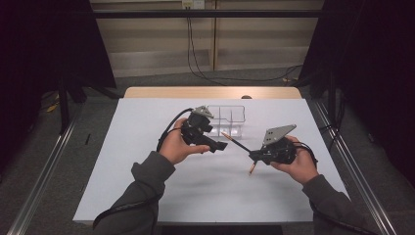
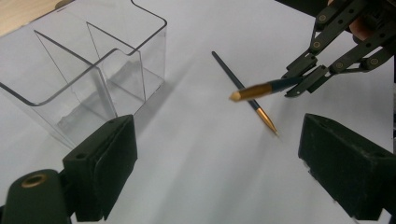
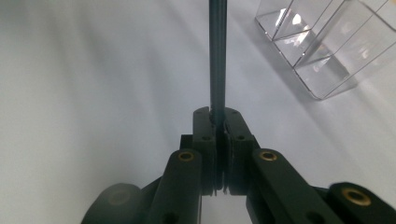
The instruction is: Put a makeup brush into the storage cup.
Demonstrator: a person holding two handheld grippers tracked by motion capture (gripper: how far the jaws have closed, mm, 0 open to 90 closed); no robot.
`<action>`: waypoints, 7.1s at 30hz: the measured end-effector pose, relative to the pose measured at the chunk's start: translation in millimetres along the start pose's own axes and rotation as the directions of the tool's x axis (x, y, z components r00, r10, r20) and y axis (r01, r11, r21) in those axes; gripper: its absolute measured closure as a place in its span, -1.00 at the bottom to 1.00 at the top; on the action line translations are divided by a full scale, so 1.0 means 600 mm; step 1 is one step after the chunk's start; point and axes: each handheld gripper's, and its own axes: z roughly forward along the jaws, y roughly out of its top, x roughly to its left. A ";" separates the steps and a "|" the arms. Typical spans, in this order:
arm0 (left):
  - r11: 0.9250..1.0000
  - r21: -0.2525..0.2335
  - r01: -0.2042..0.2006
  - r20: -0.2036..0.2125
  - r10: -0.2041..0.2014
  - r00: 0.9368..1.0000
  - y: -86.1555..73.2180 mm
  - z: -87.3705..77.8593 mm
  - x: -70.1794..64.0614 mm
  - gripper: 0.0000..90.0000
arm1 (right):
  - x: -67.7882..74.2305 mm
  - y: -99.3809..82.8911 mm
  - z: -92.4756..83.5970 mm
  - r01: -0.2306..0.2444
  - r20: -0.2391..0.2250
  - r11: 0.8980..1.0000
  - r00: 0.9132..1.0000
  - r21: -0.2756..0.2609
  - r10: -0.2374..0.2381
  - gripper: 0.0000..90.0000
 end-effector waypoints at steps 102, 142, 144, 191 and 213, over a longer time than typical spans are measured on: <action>0.919 -0.351 0.182 0.208 -0.113 0.972 -0.011 0.046 -0.030 0.76 | 0.006 0.030 0.013 -0.177 -0.006 0.961 0.984 -0.213 0.180 0.90; 0.901 -0.382 0.206 0.218 -0.129 0.967 -0.005 0.052 -0.036 0.87 | 0.016 0.043 0.029 -0.241 -0.080 0.941 0.970 -0.237 0.229 0.79; 0.901 -0.384 0.201 0.213 -0.125 0.969 -0.005 0.051 -0.036 0.87 | 0.016 0.042 0.030 -0.243 -0.081 0.940 0.970 -0.238 0.230 0.78; 0.911 -0.375 0.173 0.145 -0.127 0.981 -0.023 0.043 -0.029 0.86 | -0.022 0.050 -0.018 -0.324 -0.041 0.839 0.939 -0.437 0.341 -0.69; 0.920 -0.360 0.154 0.160 -0.102 0.982 -0.019 0.060 -0.044 0.87 | -0.024 0.069 -0.020 -0.325 -0.061 0.813 0.939 -0.483 0.339 0.03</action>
